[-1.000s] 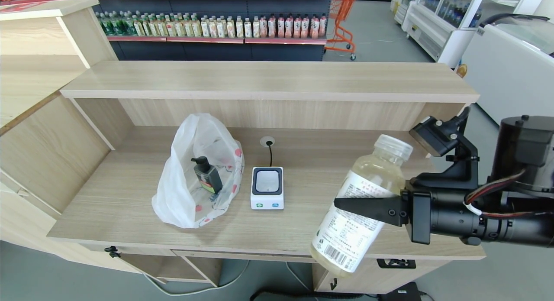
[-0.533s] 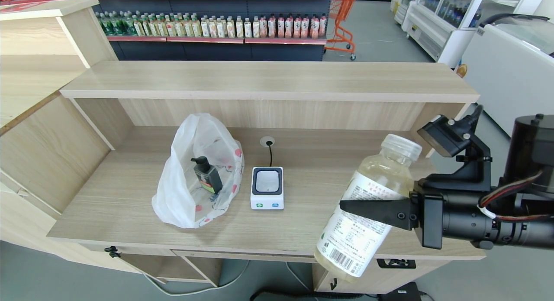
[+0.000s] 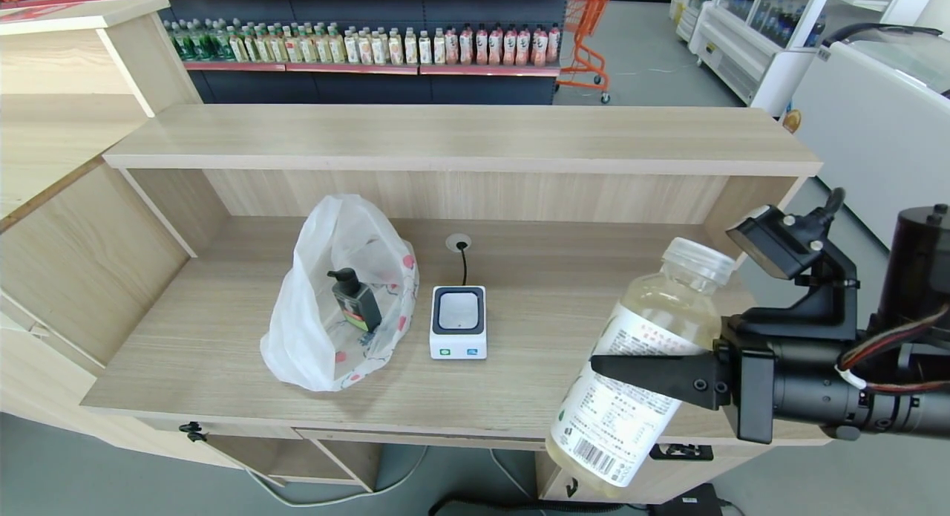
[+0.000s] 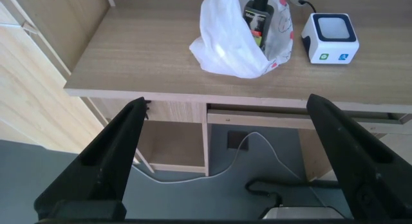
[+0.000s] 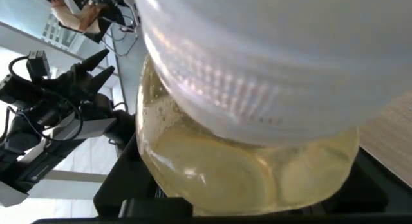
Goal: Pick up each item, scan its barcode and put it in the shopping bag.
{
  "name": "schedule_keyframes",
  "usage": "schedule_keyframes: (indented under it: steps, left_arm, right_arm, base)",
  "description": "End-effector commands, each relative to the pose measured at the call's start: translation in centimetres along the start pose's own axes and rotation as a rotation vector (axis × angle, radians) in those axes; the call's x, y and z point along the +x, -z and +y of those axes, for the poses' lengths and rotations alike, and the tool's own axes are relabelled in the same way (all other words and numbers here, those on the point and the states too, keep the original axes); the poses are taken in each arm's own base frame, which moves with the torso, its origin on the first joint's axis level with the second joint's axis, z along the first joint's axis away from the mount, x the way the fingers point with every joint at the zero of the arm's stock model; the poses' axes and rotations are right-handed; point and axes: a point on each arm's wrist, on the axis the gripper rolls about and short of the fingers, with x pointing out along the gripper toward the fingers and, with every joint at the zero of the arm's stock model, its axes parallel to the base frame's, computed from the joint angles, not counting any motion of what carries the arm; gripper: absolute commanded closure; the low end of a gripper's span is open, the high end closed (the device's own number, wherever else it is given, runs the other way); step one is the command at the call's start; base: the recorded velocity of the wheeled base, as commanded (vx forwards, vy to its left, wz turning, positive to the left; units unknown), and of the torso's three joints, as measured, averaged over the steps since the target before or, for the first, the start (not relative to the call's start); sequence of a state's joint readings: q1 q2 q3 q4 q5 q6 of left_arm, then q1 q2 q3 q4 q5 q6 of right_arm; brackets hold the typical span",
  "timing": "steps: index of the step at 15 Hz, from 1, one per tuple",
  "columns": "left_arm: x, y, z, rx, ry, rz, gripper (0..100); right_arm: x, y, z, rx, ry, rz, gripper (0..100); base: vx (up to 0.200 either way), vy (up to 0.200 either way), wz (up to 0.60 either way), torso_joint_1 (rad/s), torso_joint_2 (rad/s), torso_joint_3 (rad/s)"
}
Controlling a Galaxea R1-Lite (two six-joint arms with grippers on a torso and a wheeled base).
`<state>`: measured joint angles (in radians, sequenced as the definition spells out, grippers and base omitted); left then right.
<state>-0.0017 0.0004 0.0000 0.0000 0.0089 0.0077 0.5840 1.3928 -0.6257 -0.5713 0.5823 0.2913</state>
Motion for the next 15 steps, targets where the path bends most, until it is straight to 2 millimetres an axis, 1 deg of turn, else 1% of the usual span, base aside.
schedule_keyframes:
  steps: [1,4,5,6,7,8,9,10,11,12,13,14,15]
  left_arm:
    - [0.0,0.0,0.0,0.000,0.000,0.000,0]
    - [0.0,0.0,0.0,0.000,0.000,0.000,0]
    - [0.0,0.0,0.0,0.000,0.000,0.000,0]
    - [0.0,0.0,0.0,0.000,0.000,0.000,0]
    - [0.0,0.0,0.0,0.000,0.000,0.000,0]
    - [0.0,0.0,0.0,0.000,0.000,0.000,0]
    - [0.0,0.0,0.0,0.000,0.000,0.000,0]
    - [0.0,0.0,0.0,0.000,0.001,0.000,0]
    - [0.0,0.0,0.0,0.000,0.001,0.000,0]
    - [0.0,0.0,0.0,0.000,0.000,0.000,0]
    - [0.0,0.0,0.0,0.000,0.000,0.000,0]
    - [0.0,0.0,0.0,0.000,0.000,0.000,0]
    - [0.0,0.0,0.0,0.000,0.000,0.000,0]
  right_arm:
    - [-0.1,0.1,0.0,-0.001,-0.001,0.001,100]
    - [-0.2,0.0,-0.1,-0.010,0.009,-0.004,100]
    - [-0.3,-0.1,-0.2,-0.045,0.017,-0.008,100]
    - [-0.7,-0.2,-1.2,-0.150,0.067,-0.015,100]
    - [-1.4,-0.1,-2.6,-0.281,0.136,-0.008,100]
    - [-2.5,0.0,-4.9,-0.472,0.277,0.028,100]
    - [-3.8,-0.1,-6.6,-0.662,0.426,0.079,100]
    - [-4.7,-0.3,-7.5,-0.770,0.509,0.118,100]
    - [-4.7,-0.3,-7.5,-0.770,0.509,0.118,100]
    - [-5.4,-0.7,-8.0,-0.843,0.565,0.134,100]
    - [-5.4,-0.8,-8.1,-0.876,0.594,0.145,100]
    - [-5.0,-0.8,-8.8,-0.948,0.652,0.175,100]
    - [-4.7,-1.0,-9.3,-0.995,0.669,0.158,100]
  base:
    - [0.000,0.000,0.00,0.000,0.00,0.000]
    - [0.000,0.000,0.00,0.000,0.00,0.000]
    - [0.000,0.000,0.00,0.000,0.00,0.000]
    - [0.000,0.000,0.00,0.000,0.00,0.000]
    - [0.000,0.000,0.00,0.000,0.00,0.000]
    - [0.000,0.000,0.00,0.000,0.00,0.000]
    - [0.000,0.000,0.00,0.000,0.00,0.000]
    - [0.000,0.000,0.00,0.000,0.00,0.000]
    - [0.000,0.000,0.00,0.000,0.00,0.000]
    - [0.000,0.000,0.00,0.000,0.00,0.000]
    - [0.000,0.000,0.00,0.000,0.00,0.000]
    - [0.000,0.000,0.00,0.000,0.00,0.000]
    - [0.000,0.000,0.00,0.000,0.00,0.000]
